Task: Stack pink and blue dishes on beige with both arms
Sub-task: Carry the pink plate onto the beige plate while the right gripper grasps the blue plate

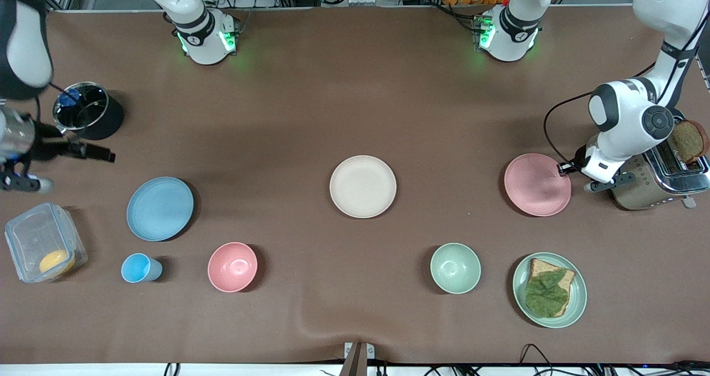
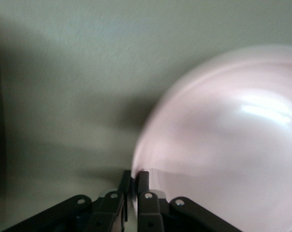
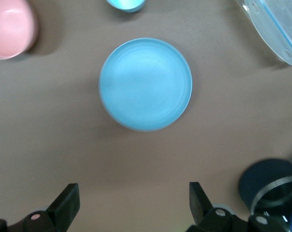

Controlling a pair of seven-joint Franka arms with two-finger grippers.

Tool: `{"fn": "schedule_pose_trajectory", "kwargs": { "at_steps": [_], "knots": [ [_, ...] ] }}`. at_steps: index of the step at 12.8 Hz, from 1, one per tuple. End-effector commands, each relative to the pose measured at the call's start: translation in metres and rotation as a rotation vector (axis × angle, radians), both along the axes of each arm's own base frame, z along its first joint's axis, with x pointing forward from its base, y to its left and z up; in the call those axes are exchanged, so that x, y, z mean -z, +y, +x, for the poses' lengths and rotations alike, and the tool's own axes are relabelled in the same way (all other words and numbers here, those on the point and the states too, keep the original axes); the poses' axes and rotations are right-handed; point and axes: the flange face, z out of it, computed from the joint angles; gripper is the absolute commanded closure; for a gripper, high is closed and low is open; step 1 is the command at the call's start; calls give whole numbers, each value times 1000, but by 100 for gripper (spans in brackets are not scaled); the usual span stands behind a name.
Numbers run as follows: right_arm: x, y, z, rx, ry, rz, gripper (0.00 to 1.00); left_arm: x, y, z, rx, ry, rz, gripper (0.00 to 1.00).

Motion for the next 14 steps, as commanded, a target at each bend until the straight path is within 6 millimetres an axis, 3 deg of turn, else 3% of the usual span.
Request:
{"fn": "schedule_pose_trajectory", "kwargs": {
  "at_steps": [1,3,5,8,10,12,13,14],
  "knots": [
    [82,-29,14,44,-4,-9,0,-31,-29,10,59,-57,-11,100],
    [143,-62,24,82,-21,-12,0,-58,-80,23,71,-112,-64,100],
    [192,-67,29,84,-19,-13,0,-85,-139,40,25,-156,-143,100],
    [227,-74,29,71,-15,-10,0,-104,-248,44,-49,-147,-242,100],
    [243,-75,28,64,-15,-11,0,-102,-315,34,-66,-110,-289,100],
    [255,-82,26,-1,-19,1,0,-86,-377,15,-52,-61,-318,100],
    [259,-86,24,-9,-22,4,11,-77,-397,9,-51,-47,-333,100],
    [259,-89,23,-11,-21,6,45,-65,-417,-1,-46,-30,-345,100]
  ]
}}
